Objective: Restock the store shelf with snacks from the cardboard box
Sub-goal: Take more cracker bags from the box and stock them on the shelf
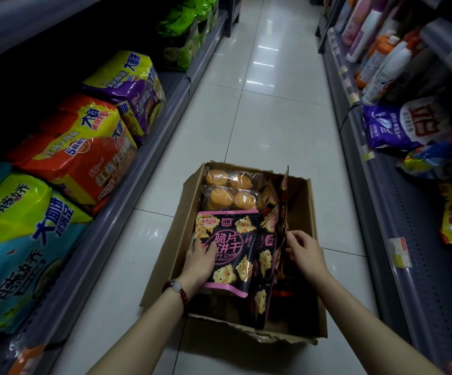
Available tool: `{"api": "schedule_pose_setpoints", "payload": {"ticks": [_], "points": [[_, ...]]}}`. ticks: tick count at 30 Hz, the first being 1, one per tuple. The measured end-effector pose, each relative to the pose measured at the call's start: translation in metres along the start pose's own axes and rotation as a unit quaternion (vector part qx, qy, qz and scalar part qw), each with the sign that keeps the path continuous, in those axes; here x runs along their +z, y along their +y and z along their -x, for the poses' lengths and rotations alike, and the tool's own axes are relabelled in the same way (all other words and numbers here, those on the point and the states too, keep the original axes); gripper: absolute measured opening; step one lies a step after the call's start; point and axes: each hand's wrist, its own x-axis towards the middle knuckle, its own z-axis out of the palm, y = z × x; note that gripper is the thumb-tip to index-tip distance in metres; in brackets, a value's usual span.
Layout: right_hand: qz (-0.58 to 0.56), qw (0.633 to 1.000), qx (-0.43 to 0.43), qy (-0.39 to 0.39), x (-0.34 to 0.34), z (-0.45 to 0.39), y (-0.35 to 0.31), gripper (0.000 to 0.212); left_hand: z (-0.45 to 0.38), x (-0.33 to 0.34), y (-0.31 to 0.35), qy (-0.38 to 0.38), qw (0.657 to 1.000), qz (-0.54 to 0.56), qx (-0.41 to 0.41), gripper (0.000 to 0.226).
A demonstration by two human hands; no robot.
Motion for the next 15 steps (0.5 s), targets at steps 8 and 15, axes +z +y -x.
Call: {"api": "schedule_pose_setpoints", "payload": {"ticks": [8,15], "points": [[-0.012,1.0,-0.001,0.012,0.0,0.001,-0.002,0.027,0.046,-0.012,0.031,-0.011,0.996,0.079,0.038,0.049],[-0.033,0.999,0.001,0.027,0.003,0.003,-0.011,0.031,0.043,-0.018,0.028,-0.012,0.99,0.134,0.052,0.057]]}}
